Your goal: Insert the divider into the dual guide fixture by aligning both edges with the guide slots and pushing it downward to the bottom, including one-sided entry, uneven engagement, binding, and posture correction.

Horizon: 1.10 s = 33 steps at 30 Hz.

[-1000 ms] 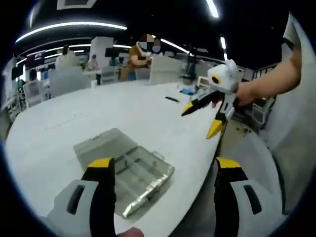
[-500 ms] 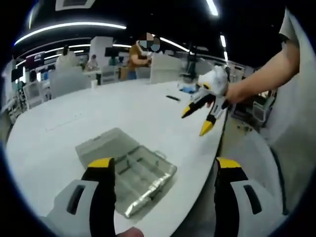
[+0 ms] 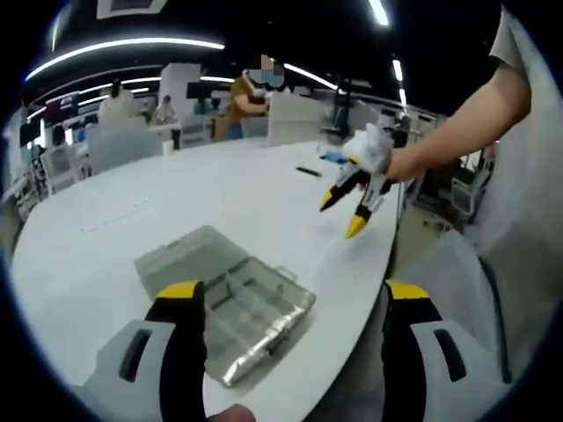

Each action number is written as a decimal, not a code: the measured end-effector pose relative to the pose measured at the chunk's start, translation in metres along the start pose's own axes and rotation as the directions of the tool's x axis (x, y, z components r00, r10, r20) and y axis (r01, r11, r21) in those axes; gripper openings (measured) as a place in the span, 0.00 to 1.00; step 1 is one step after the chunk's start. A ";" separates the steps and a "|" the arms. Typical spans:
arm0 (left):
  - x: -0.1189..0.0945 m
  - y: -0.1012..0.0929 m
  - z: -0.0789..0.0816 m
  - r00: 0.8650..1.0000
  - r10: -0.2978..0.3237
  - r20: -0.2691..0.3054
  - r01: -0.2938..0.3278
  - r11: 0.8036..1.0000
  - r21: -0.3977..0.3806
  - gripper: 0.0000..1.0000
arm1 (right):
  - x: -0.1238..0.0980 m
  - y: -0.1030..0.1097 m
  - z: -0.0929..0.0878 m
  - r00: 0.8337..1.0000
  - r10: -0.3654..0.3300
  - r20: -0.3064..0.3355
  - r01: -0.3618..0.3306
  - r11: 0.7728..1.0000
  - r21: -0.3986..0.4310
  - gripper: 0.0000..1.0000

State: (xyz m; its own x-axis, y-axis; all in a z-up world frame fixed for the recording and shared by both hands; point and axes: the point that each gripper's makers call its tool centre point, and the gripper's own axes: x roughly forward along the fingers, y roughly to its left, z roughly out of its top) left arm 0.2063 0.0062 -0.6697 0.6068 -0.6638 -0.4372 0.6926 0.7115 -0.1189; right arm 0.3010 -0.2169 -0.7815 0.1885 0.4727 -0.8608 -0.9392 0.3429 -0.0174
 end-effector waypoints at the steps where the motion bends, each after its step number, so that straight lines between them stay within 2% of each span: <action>1: 0.000 0.000 0.000 1.000 0.000 -0.001 0.000 1.000 0.000 0.81 | 0.001 -0.003 -0.003 1.000 0.005 -0.008 -0.005 1.000 0.005 0.55; 11: -0.002 0.003 -0.002 1.000 0.013 -0.014 -0.013 1.000 -0.008 0.81 | 0.009 -0.017 -0.019 0.996 0.025 -0.090 -0.031 0.998 -0.057 0.52; 26: -0.002 0.008 -0.004 0.999 0.032 -0.025 -0.033 0.999 -0.019 0.81 | 0.022 -0.026 -0.027 0.981 0.069 -0.179 -0.098 0.983 -0.157 0.41; 33: -0.001 0.008 -0.004 0.999 0.035 -0.029 -0.036 0.999 -0.022 0.81 | 0.024 -0.030 -0.032 0.973 0.079 -0.216 -0.120 0.976 -0.184 0.41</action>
State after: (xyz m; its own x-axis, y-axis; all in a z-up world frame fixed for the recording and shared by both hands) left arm 0.2097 0.0138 -0.6739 0.6194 -0.6313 -0.4666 0.6616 0.7398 -0.1227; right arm 0.3245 -0.2415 -0.8182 0.0472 0.3114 -0.9491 -0.9916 0.1288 -0.0071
